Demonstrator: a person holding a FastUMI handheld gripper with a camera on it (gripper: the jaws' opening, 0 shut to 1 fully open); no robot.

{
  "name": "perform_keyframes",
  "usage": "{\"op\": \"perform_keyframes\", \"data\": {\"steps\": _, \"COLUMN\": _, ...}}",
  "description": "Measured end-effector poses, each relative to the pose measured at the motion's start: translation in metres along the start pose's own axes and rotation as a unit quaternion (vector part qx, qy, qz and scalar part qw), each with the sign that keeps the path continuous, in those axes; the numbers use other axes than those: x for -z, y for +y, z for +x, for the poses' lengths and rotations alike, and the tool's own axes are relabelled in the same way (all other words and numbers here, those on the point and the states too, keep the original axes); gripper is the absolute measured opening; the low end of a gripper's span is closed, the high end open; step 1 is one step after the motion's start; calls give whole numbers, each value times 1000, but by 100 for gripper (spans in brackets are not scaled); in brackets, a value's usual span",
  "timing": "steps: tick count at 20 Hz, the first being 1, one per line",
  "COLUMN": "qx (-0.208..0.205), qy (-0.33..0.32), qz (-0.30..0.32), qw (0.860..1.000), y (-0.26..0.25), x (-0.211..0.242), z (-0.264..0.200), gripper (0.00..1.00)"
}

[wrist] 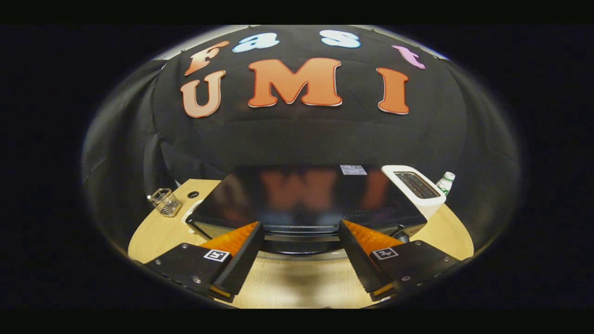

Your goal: Open the toaster oven, put the food inside, and close the toaster oven door.

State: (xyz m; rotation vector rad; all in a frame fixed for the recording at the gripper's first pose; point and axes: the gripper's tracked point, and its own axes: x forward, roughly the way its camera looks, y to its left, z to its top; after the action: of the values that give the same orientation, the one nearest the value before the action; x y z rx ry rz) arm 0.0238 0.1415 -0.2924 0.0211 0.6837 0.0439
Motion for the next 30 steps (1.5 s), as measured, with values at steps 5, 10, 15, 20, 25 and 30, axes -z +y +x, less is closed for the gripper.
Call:
{"op": "perform_keyframes", "data": {"steps": 5, "qx": -9, "qy": -45, "qz": -6, "qw": 999, "y": 12, "x": 1, "z": -9, "gripper": 83}}
{"op": "perform_keyframes", "data": {"steps": 10, "qx": -34, "qy": -31, "qz": -21, "qw": 999, "y": 19, "x": 21, "z": -31, "gripper": 73}}
{"op": "perform_keyframes", "data": {"steps": 15, "qx": -90, "qy": 78, "qz": 25, "qw": 993, "y": 32, "x": 65, "z": -58, "gripper": 73}}
{"op": "perform_keyframes", "data": {"steps": 20, "qx": -104, "qy": 235, "qz": 147, "qw": 955, "y": 43, "x": 140, "z": -58, "gripper": 71}}
{"op": "perform_keyframes", "data": {"steps": 25, "qx": -97, "qy": 234, "qz": 100, "qw": 962, "y": 36, "x": 163, "z": -56, "gripper": 68}}
{"op": "perform_keyframes", "data": {"steps": 30, "qx": -77, "qy": 294, "qz": 64, "qw": 951, "y": 29, "x": 206, "z": -59, "gripper": 68}}
